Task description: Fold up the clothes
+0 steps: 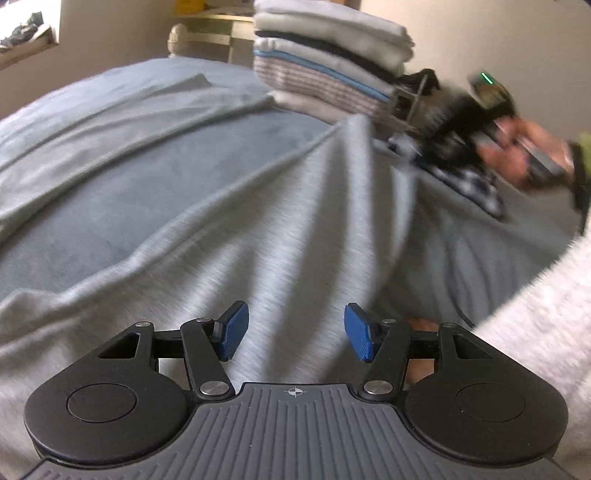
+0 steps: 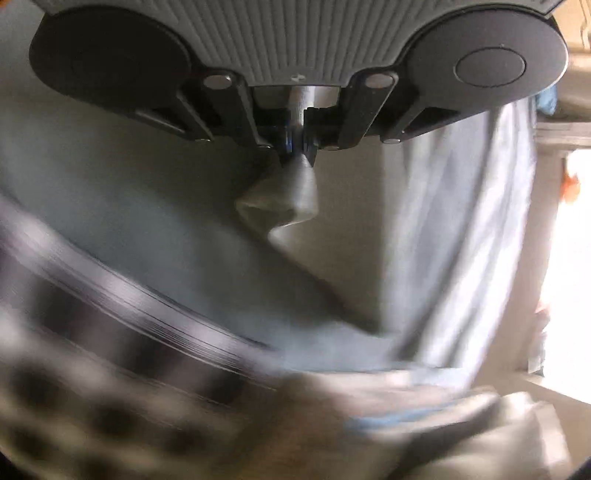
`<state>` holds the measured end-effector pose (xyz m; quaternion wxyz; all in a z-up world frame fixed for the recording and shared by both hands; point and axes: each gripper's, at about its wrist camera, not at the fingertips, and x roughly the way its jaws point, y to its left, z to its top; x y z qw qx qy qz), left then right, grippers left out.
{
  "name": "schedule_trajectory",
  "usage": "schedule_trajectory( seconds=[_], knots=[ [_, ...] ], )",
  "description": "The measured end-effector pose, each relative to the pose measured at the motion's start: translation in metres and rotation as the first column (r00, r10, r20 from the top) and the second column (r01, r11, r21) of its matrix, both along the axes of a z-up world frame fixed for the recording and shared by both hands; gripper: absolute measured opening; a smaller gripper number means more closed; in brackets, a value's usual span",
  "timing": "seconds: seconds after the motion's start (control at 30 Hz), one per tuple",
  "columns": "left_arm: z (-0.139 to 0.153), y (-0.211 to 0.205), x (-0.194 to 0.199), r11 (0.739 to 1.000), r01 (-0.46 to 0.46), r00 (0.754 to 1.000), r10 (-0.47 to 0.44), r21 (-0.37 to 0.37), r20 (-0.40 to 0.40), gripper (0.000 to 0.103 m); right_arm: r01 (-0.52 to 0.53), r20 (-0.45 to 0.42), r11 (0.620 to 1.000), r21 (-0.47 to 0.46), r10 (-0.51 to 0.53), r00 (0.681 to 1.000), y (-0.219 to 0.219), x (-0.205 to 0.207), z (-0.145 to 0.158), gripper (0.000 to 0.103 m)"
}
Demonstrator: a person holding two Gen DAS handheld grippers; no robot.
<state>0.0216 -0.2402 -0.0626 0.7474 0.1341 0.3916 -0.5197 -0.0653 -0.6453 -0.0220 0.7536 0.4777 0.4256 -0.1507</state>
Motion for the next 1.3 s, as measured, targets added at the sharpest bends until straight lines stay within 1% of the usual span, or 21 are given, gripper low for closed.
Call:
schedule_trajectory(
  seconds=[0.07,0.13,0.17,0.23,0.3,0.33,0.37,0.4,0.43,0.47,0.5,0.57,0.63,0.7,0.8,0.87,0.97,1.1,1.17,1.23,1.3],
  knots=[
    [-0.003,-0.003,-0.004,1.000,0.004,1.000,-0.004,0.016,0.000,0.058,-0.072,0.065,0.997,-0.023,0.074,0.995,0.013,0.032,0.016,0.005],
    [-0.010,-0.008,-0.005,0.999,-0.007,1.000,0.007,0.048,0.003,0.058,-0.143,0.100,0.988,-0.062,0.149,0.984,0.027,0.068,0.022,0.005],
    [-0.014,-0.011,-0.006,0.998,-0.013,1.000,0.013,0.064,0.004,0.058,-0.167,0.109,0.983,-0.072,0.174,0.979,0.032,0.085,0.021,0.005],
    [-0.022,-0.015,-0.004,0.994,-0.045,0.999,0.044,0.097,0.011,0.058,-0.185,0.112,0.980,-0.077,0.193,0.975,0.037,0.114,0.012,0.006],
    [-0.031,-0.017,-0.001,0.985,-0.099,0.995,0.096,0.139,0.024,0.058,-0.187,0.111,0.981,-0.046,0.191,0.975,0.035,0.128,0.002,0.009],
    [-0.033,-0.016,0.002,0.982,-0.119,0.993,0.117,0.146,0.022,0.058,-0.186,0.110,0.982,-0.028,0.188,0.976,0.033,0.134,-0.004,0.012],
    [-0.034,-0.014,0.004,0.982,-0.131,0.991,0.130,0.139,0.011,0.058,-0.172,0.120,0.985,-0.013,0.173,0.978,0.032,0.135,-0.006,0.014],
    [-0.034,-0.012,0.007,0.981,-0.142,0.990,0.144,0.131,0.000,0.058,-0.155,0.147,0.988,-0.007,0.155,0.977,0.029,0.128,-0.004,0.019],
    [-0.034,-0.010,0.009,0.981,-0.149,0.988,0.151,0.127,-0.007,0.058,-0.138,0.178,0.990,-0.004,0.137,0.975,0.025,0.121,0.000,0.029],
    [-0.035,-0.010,0.009,0.981,-0.149,0.988,0.151,0.125,-0.009,0.058,-0.113,0.203,0.993,-0.010,0.113,0.973,0.020,0.111,0.007,0.034],
    [-0.035,-0.010,0.010,0.981,-0.149,0.988,0.151,0.123,-0.011,0.058,-0.086,0.226,0.996,-0.019,0.088,0.970,0.015,0.100,0.015,0.042],
    [-0.035,-0.010,0.011,0.982,-0.149,0.988,0.152,0.119,-0.016,0.058,-0.043,0.233,0.999,-0.028,0.049,0.971,0.008,0.083,0.021,0.043],
    [-0.035,-0.009,0.012,0.982,-0.148,0.988,0.152,0.116,-0.020,0.058,-0.033,0.194,0.999,-0.013,0.035,0.980,0.001,0.067,0.023,0.043],
    [-0.036,-0.008,0.013,0.982,-0.151,0.988,0.154,0.112,-0.023,0.058,-0.032,0.132,0.999,-0.002,0.032,0.991,0.001,0.055,0.020,0.043],
    [-0.034,-0.009,0.010,0.982,-0.152,0.988,0.155,0.111,-0.019,0.059,-0.072,0.101,0.997,0.000,0.071,0.992,0.014,0.052,0.015,0.043],
    [-0.034,-0.009,0.009,0.982,-0.153,0.988,0.156,0.112,-0.012,0.059,-0.131,0.093,0.991,-0.024,0.133,0.987,0.029,0.064,0.019,0.043],
    [-0.034,-0.010,0.007,0.980,-0.160,0.987,0.161,0.115,-0.008,0.059,-0.219,0.048,0.971,-0.097,0.224,0.973,0.051,0.092,0.025,0.042],
    [-0.032,-0.008,0.005,0.978,-0.170,0.985,0.173,0.119,-0.011,0.059,-0.266,-0.054,0.955,-0.130,0.261,0.964,0.063,0.139,0.021,0.040],
    [-0.031,-0.007,0.004,0.978,-0.171,0.985,0.173,0.120,-0.009,0.059,-0.290,-0.113,0.949,-0.122,0.277,0.954,0.066,0.159,0.014,0.040],
    [-0.031,-0.007,0.004,0.978,-0.170,0.985,0.173,0.120,-0.009,0.059,-0.293,-0.162,0.947,-0.130,0.271,0.949,0.069,0.170,0.008,0.041],
    [-0.031,-0.006,0.004,0.978,-0.170,0.985,0.173,0.120,-0.010,0.059,-0.317,-0.218,0.938,-0.138,0.283,0.934,0.074,0.183,0.001,0.041]
  ],
)
